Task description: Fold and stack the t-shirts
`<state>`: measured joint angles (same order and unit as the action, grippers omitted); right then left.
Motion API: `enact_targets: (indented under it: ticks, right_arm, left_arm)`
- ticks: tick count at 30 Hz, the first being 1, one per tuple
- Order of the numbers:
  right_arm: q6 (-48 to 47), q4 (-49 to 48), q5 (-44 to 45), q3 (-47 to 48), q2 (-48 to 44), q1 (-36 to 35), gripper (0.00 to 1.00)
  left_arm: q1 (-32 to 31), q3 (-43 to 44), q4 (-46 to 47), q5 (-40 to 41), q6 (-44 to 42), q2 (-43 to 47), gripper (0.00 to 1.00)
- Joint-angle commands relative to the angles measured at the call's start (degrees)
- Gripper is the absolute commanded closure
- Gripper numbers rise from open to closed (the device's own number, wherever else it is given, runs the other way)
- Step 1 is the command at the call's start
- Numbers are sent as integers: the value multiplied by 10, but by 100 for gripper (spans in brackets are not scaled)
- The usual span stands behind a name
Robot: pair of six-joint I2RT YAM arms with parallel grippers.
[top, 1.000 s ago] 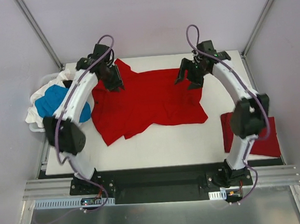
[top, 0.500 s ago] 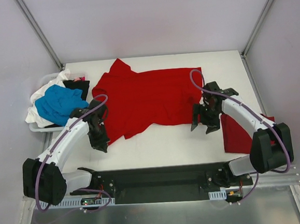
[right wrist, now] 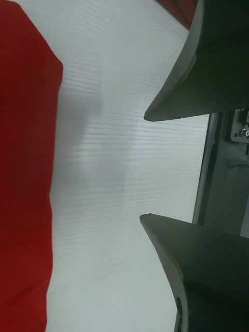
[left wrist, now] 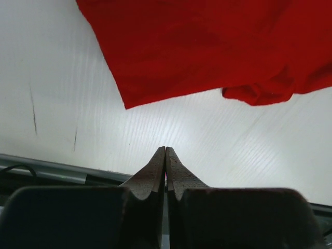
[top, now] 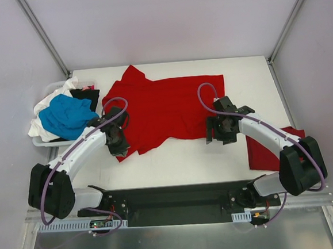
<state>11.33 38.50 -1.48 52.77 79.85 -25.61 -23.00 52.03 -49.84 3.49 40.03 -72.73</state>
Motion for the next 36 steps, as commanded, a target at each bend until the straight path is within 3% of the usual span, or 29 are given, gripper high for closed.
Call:
enact_targets:
  ticks: [1,5,9,10,12,13,14,17,19,22,26,27,29,30,36]
  right_arm:
    - [7,-50,28,0,-11,-1,24]
    - [-6,-55,19,18,7,3,24]
    - [-10,-51,-13,39,12,3,24]
    - [-11,-48,-16,44,13,3,25]
    - [-13,-48,-26,54,14,3,27]
    - [-13,-48,-29,56,15,3,28]
    - [-14,-48,-34,57,16,3,28]
    - [-18,-46,-40,61,20,3,29]
    - [-18,-46,-41,62,21,3,29]
    - [-19,-46,-49,67,28,3,29]
    - [-25,-39,-56,86,43,2,30]
    - [-26,-38,-57,90,44,3,29]
    - [-28,-33,-59,100,49,2,29]
    - [-29,-32,-59,102,50,3,30]
    - [-30,-29,-56,101,41,2,30]
  left_arm:
    - [-10,-6,60,17,18,-45,100]
    - [-10,16,69,5,-1,-97,98]
    - [-11,18,69,-26,-4,-139,88]
    - [-12,18,69,-24,-3,-142,82]
    - [-12,22,68,-21,-9,-143,61]
    - [-12,24,65,-19,-11,-143,44]
    - [-12,25,62,-15,-12,-143,36]
    - [-11,29,35,11,-16,-141,18]
    - [-12,25,23,30,-19,-133,16]
    - [-12,11,23,47,-28,-145,19]
    - [-12,16,26,57,-28,-184,36]
    - [-12,18,28,61,-29,-196,55]
    - [-12,27,33,62,-34,-209,78]
    - [-12,30,38,63,-38,-223,97]
    - [-11,53,55,55,-54,-246,100]
